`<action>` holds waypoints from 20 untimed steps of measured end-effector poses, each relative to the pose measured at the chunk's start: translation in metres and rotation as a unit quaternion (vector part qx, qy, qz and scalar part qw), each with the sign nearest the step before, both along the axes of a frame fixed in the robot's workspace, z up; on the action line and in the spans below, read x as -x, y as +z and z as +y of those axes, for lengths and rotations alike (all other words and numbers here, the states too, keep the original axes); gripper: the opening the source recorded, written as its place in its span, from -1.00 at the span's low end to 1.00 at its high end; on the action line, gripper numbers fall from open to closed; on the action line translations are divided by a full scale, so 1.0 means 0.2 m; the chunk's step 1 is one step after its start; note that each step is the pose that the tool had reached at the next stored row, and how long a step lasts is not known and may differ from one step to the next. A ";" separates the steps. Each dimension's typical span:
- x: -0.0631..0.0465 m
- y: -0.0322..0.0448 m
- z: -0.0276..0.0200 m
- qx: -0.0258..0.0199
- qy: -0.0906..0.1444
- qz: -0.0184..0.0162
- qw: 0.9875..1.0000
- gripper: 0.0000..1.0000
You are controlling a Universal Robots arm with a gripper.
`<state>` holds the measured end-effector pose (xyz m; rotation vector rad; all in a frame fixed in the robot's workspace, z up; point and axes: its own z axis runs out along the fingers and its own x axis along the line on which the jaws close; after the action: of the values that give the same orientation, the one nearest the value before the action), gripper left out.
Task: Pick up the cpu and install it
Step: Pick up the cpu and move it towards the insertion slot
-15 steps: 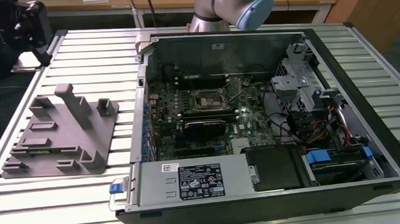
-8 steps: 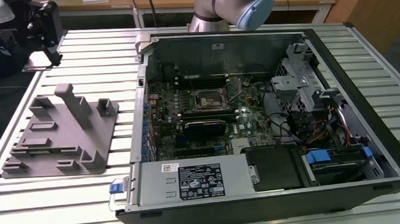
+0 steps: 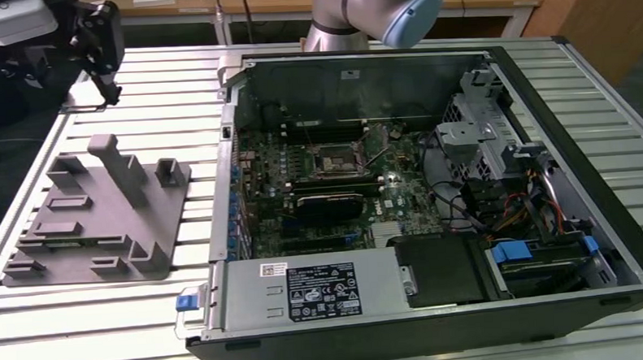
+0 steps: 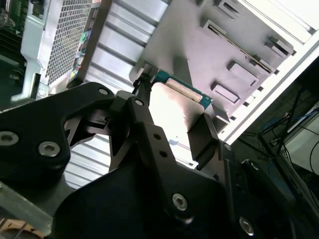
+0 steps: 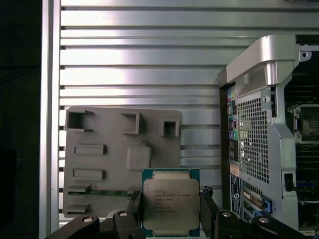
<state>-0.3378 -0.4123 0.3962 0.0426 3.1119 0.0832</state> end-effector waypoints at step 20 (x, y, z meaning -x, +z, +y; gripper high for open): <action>-0.32 0.000 0.000 0.000 0.000 0.000 1.000 0.09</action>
<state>-0.2747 -0.4123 0.3963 0.0425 3.1120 0.0830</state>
